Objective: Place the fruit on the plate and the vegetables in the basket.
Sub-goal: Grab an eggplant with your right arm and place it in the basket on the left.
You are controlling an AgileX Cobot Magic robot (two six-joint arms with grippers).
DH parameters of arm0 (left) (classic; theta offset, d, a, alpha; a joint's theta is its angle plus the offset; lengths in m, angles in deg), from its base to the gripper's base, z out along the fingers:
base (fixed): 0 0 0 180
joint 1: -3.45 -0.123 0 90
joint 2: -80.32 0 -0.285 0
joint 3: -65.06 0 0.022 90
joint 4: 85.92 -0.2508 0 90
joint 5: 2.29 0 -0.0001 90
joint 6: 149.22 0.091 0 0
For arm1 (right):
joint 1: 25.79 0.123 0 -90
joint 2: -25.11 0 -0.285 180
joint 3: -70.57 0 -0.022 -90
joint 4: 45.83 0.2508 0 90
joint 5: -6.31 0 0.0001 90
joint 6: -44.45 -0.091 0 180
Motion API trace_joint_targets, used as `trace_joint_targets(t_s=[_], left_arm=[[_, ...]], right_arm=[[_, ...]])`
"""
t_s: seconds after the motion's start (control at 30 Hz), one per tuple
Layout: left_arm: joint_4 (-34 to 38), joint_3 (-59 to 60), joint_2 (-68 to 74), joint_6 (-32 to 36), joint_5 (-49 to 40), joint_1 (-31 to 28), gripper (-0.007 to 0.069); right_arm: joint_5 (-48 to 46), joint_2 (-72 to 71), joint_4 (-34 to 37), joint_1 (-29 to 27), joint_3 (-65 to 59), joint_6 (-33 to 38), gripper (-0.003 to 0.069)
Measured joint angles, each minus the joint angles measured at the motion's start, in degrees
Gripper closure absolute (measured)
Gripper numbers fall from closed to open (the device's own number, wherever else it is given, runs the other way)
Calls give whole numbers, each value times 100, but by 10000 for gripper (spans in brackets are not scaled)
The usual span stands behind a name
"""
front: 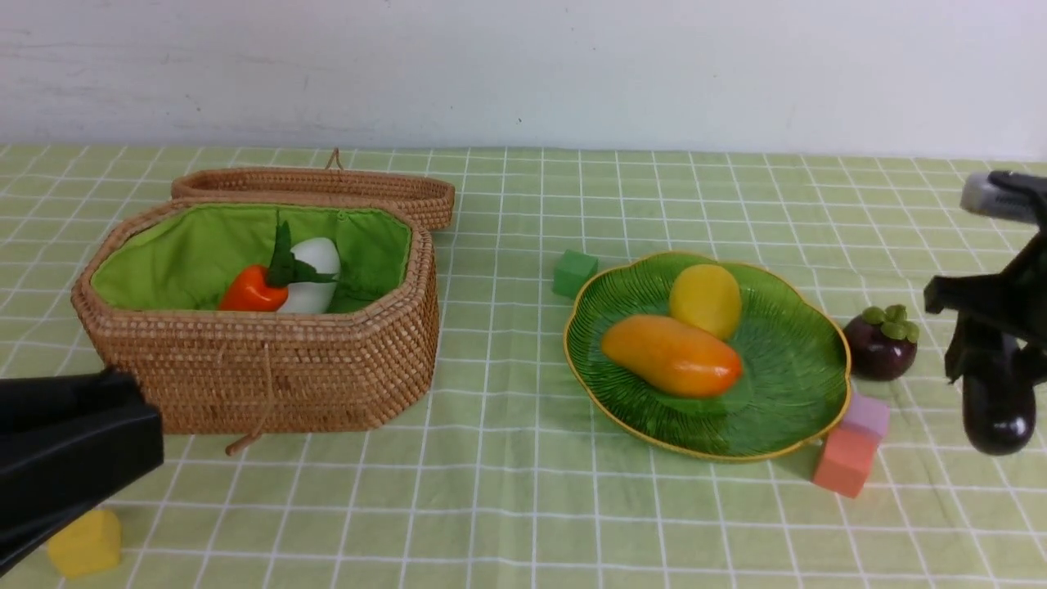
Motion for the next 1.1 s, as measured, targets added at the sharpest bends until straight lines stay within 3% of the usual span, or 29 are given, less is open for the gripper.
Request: trace_joint_targets(t_s=[0.2, 0.3, 0.5, 0.7, 0.87, 1.1], left_arm=[[-237, 0, 0, -340, 115, 0, 581], [-819, 0, 0, -1009, 311, 0, 638], [-2364, 0, -28, -2879, 274, 0, 638], [-3573, 0, -280, -4285, 227, 0, 638], [-4313, 0, -530, -5104, 74, 0, 638], [-4935, 0, -594, -5562, -298, 0, 638]], right_arm=[[-348, -736, 563, 279, 18, 181, 272], [-392, -828, 1054, 924, 294, 470, 272], [-89, -375, 1208, 2693, 1612, 904, 272], [147, 600, 1235, 3852, 3167, 1249, 272], [323, 1544, 1235, 4372, 4326, 1430, 272], [531, 2357, 1491, 4635, 5230, 1948, 272]])
